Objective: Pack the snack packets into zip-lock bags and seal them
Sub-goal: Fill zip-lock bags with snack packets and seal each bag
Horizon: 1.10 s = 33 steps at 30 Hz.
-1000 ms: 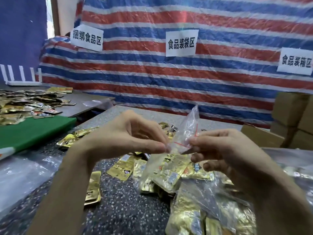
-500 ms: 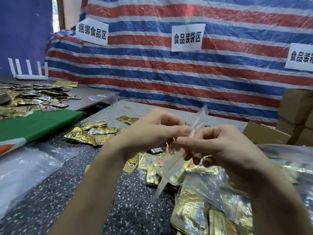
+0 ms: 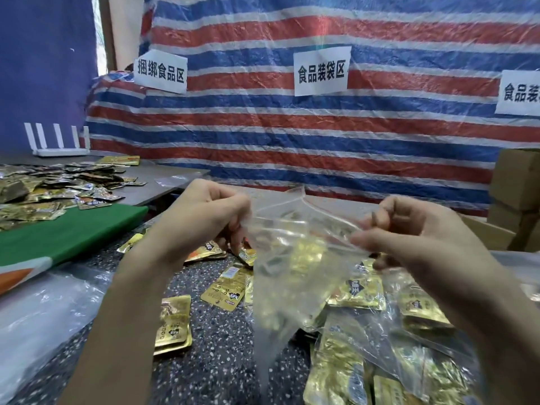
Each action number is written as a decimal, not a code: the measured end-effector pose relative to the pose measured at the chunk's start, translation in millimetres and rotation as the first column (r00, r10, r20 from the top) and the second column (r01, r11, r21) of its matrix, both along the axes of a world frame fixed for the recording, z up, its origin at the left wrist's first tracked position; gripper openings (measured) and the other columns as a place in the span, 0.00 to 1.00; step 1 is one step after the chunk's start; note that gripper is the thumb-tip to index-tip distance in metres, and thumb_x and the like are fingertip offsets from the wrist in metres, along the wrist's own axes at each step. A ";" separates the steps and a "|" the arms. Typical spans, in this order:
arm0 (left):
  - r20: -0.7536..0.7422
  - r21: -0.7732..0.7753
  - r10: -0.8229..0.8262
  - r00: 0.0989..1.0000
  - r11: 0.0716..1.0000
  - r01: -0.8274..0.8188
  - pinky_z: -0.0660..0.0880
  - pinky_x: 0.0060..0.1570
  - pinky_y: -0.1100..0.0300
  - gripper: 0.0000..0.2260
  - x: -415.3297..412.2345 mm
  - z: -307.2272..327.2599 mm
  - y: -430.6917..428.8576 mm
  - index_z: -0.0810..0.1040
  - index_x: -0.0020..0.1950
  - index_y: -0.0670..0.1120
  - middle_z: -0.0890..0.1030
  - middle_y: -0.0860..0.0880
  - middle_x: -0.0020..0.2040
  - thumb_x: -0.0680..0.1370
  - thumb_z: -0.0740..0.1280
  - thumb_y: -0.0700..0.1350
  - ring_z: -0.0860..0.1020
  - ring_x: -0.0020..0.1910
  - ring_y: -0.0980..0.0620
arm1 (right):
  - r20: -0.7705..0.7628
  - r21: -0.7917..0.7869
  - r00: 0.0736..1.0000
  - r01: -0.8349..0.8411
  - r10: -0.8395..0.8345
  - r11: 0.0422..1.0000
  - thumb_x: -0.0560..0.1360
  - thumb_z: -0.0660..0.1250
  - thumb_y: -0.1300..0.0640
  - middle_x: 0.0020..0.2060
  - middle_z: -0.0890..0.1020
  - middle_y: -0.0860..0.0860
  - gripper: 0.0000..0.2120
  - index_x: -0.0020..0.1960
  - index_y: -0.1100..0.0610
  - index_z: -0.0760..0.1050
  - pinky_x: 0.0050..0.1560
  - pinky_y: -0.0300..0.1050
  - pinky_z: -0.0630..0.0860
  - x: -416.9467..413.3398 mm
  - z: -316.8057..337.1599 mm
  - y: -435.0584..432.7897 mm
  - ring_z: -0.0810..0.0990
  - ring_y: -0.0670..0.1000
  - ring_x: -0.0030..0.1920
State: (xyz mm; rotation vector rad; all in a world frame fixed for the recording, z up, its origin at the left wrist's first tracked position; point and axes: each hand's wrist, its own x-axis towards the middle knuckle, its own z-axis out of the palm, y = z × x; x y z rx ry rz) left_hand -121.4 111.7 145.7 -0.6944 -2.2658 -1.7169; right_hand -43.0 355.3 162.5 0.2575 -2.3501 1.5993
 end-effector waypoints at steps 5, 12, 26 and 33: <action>0.031 -0.129 -0.200 0.979 0.971 0.202 0.75 0.36 0.59 0.11 -0.1 -3.9 5.9 0.82 0.30 0.44 0.82 0.43 0.33 0.70 0.64 0.42 0.77 0.33 0.48 | -0.152 0.189 0.969 -0.163 0.193 0.968 0.75 0.71 0.48 0.61 0.79 0.34 0.07 0.51 0.38 0.81 0.58 0.47 0.74 -0.3 -1.0 -7.6 0.77 0.36 0.61; 0.159 -0.141 -0.505 0.848 0.839 0.526 0.80 0.42 0.57 0.12 -2.4 -9.0 12.9 0.81 0.38 0.39 0.83 0.37 0.40 0.78 0.62 0.31 0.83 0.40 0.43 | 0.003 0.481 0.935 -0.312 0.354 0.819 0.75 0.70 0.65 0.59 0.80 0.34 0.18 0.49 0.41 0.82 0.66 0.49 0.72 -7.9 -12.7 -14.4 0.75 0.35 0.63; 0.448 -0.828 0.613 0.650 0.559 0.044 0.72 0.66 0.49 0.20 -56.4 -76.7 -47.4 0.77 0.65 0.39 0.77 0.40 0.65 0.79 0.69 0.50 0.75 0.66 0.40 | 0.128 0.532 0.975 -0.223 0.183 0.817 0.72 0.74 0.56 0.41 0.84 0.43 0.06 0.38 0.48 0.82 0.49 0.50 0.81 -10.2 -15.9 -13.6 0.81 0.39 0.44; 0.454 -0.803 0.680 0.576 0.592 -0.065 0.72 0.51 0.55 0.13 -69.3 -113.5 -51.5 0.75 0.38 0.44 0.76 0.47 0.37 0.80 0.67 0.49 0.77 0.39 0.49 | 0.128 0.527 0.973 -0.232 0.193 0.817 0.72 0.74 0.54 0.43 0.83 0.42 0.06 0.38 0.45 0.82 0.50 0.51 0.81 -6.9 -13.8 -14.9 0.81 0.39 0.46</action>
